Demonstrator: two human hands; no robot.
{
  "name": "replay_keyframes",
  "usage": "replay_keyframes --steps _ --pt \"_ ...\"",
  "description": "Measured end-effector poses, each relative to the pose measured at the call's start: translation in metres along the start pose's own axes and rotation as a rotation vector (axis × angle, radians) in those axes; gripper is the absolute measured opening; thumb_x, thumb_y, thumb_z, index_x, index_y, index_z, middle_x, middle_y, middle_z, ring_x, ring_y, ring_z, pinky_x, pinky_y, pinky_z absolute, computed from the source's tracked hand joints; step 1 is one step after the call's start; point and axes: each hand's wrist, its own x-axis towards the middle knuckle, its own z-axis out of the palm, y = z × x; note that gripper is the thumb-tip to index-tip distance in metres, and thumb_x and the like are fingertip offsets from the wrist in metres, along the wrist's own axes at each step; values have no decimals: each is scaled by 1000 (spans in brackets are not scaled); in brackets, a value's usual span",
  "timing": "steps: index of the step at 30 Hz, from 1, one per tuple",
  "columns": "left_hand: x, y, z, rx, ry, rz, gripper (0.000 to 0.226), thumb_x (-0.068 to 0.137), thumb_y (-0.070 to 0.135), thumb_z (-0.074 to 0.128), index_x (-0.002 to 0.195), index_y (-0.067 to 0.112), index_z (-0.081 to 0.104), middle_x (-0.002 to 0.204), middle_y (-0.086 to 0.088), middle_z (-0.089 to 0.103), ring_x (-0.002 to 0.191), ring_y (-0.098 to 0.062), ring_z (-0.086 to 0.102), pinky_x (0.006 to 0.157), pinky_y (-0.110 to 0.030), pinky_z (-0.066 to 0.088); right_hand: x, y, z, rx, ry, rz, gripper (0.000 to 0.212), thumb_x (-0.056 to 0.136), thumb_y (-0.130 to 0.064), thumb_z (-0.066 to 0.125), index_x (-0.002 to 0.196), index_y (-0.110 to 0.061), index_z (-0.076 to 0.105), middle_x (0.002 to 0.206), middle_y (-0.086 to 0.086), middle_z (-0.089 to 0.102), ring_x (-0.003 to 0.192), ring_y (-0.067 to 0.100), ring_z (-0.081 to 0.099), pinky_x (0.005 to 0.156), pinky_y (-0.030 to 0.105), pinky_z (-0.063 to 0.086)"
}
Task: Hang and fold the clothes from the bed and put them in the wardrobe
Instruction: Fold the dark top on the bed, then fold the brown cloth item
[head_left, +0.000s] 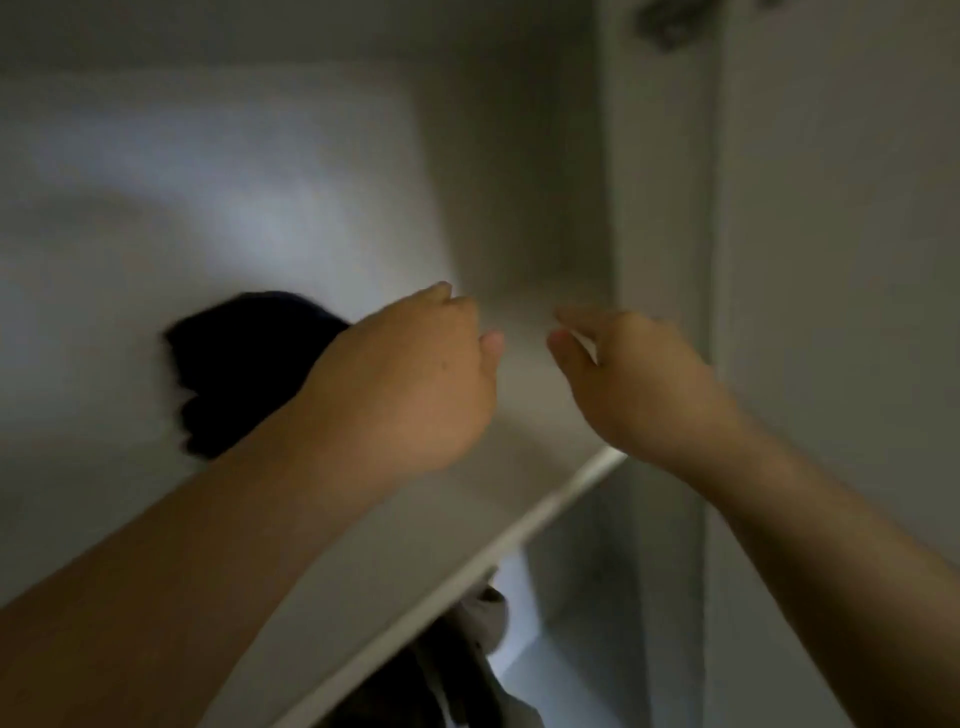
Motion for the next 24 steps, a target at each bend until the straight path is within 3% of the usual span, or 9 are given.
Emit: replay_keyframes --steps 4,6,9,14,17,19,22,24 --pt "-44 86 -1 -124 -33 321 51 100 49 29 140 24 50 154 4 43 135 -23 47 105 -40 42 -104 44 -54 -80 86 257 42 103 -47 45 141 -30 56 109 -2 74 100 21 69 77 23 45" --pt "-65 130 -2 -159 -50 478 54 98 50 24 138 27 50 147 5 49 130 -21 51 101 -40 45 -155 62 -87 -151 98 407 45 103 -52 42 143 -34 52 112 -7 74 96 13 69 75 20 40" --pt "-90 203 -3 -221 -77 701 58 95 50 20 133 23 54 141 3 54 127 -20 54 100 -41 47 -234 87 -143 -252 164 612 47 102 -54 40 145 -36 50 119 -10 72 98 11 69 80 22 44" --pt "-156 341 -18 -388 -77 1033 50 99 51 27 129 25 58 136 6 60 121 -20 59 96 -42 51 -375 108 -238 -362 321 924 47 103 -53 39 144 -34 52 138 -12 61 122 13 61 104 32 47" --pt "-215 423 -29 -557 -109 1219 49 101 53 31 135 29 57 136 10 61 122 -15 59 96 -33 47 -464 112 -292 -438 406 1081 44 104 -50 40 141 -32 56 137 -12 62 121 12 61 103 30 46" --pt "-260 479 -37 -675 -156 1334 51 101 55 33 139 29 55 137 11 61 122 -12 59 96 -28 45 -527 111 -328 -493 478 1178 39 104 -46 42 133 -30 63 121 -11 71 106 8 67 90 25 49" --pt "-333 563 -50 -842 -266 1444 48 101 54 37 137 29 58 132 10 64 119 -11 61 97 -28 48 -618 108 -382 -558 558 1323 36 103 -42 43 95 -22 71 74 -5 70 65 9 63 60 29 48" --pt "-381 619 -57 -929 -339 1479 42 101 49 43 130 27 63 124 8 68 112 -12 63 95 -32 52 -676 108 -418 -594 574 1403 39 104 -40 43 86 -17 68 69 -1 66 64 16 62 60 34 51"
